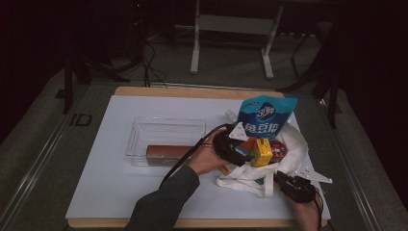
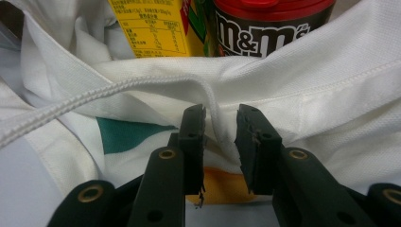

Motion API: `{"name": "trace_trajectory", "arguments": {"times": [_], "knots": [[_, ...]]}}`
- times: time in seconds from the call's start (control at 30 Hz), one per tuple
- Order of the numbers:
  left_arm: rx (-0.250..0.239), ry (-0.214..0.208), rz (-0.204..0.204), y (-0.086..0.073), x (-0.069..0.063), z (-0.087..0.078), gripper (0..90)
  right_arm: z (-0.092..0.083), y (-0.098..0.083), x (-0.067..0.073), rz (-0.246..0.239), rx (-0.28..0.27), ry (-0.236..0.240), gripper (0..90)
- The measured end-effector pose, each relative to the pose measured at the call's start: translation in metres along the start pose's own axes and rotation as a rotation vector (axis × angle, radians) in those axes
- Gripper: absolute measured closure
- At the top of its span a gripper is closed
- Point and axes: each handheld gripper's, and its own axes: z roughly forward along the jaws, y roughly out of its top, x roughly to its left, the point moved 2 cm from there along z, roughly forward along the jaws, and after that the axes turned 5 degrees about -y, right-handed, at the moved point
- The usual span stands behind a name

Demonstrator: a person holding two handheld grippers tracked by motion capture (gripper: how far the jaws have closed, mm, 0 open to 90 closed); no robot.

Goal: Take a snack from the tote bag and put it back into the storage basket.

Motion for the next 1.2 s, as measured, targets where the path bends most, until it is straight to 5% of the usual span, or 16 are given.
{"name": "trace_trajectory", "arguments": {"times": [0.73,0.9,1.07,1.2], "knots": [[0.025,-0.040,-0.022,0.013,0.009,0.027,17.7,0.000,0.000,0.000,0.004,-0.002,0.004,71.7],[0.040,-0.092,-0.035,0.017,0.012,0.035,14.7,0.000,0.000,0.000,0.004,-0.003,0.004,71.5],[0.072,-0.063,-0.027,0.017,0.014,0.045,12.6,-0.001,0.000,0.000,0.004,-0.005,0.005,71.3],[0.058,-0.083,-0.034,0.017,0.018,0.047,12.5,-0.001,-0.001,0.000,0.002,-0.007,0.005,70.9]]}}
